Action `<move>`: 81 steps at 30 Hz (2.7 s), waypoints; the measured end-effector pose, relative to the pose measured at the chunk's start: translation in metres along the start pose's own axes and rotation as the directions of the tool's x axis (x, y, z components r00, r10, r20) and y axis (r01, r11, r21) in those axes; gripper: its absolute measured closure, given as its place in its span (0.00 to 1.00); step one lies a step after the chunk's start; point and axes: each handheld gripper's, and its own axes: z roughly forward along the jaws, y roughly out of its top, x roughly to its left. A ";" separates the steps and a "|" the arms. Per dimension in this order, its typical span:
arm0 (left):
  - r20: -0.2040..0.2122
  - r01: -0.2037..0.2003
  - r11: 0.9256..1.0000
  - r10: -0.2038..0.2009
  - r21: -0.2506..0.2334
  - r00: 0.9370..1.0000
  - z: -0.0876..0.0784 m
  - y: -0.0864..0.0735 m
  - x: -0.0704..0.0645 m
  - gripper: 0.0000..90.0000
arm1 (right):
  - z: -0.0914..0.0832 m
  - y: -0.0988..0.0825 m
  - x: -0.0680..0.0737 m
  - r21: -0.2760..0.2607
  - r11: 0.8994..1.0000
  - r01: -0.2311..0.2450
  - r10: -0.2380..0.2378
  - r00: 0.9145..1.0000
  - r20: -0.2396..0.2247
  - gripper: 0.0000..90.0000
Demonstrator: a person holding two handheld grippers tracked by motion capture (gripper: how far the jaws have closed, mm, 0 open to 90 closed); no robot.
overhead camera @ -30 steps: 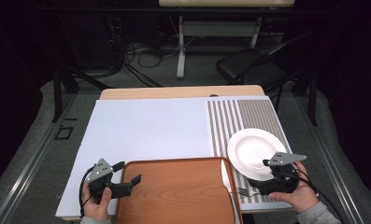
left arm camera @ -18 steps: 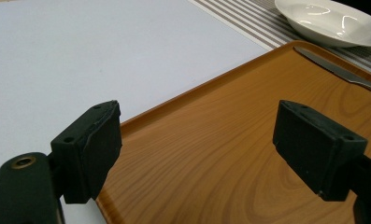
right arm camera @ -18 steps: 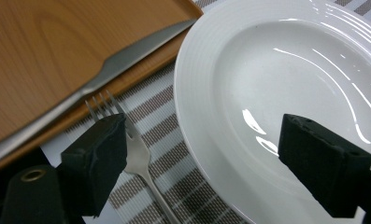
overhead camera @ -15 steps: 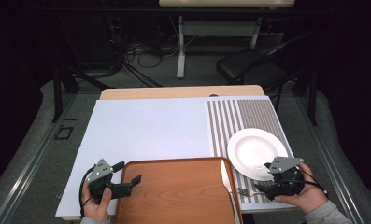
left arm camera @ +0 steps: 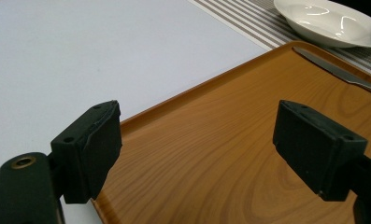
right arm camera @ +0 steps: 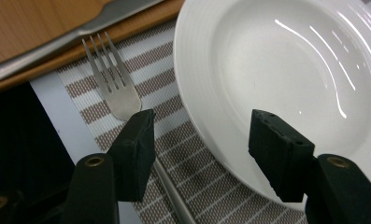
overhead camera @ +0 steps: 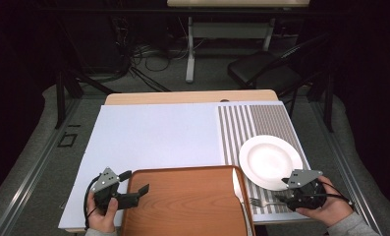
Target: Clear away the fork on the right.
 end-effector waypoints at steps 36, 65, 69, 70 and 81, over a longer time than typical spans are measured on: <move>-0.004 -0.002 1.000 0.002 0.001 1.000 0.000 0.000 0.000 0.18 | 0.020 0.007 0.020 0.195 0.925 0.327 -0.318 0.945 -0.077 0.80; -0.005 -0.002 1.000 0.002 0.002 1.000 0.000 0.000 0.000 0.18 | 0.037 0.011 0.025 0.321 0.857 0.403 -0.366 0.915 -0.170 0.91; -0.006 0.000 1.000 0.000 0.002 1.000 -0.001 0.000 0.000 0.18 | 0.039 0.013 0.025 0.337 0.848 0.408 -0.368 0.912 -0.180 0.91; -0.005 0.000 1.000 0.000 0.002 1.000 -0.001 0.000 0.000 0.18 | 0.039 0.015 0.024 0.339 0.839 0.427 -0.385 0.904 -0.186 0.92; -0.007 -0.001 1.000 0.001 0.001 1.000 0.000 0.000 0.001 0.18 | 0.040 0.014 0.022 0.316 0.836 0.449 -0.399 0.892 -0.211 0.94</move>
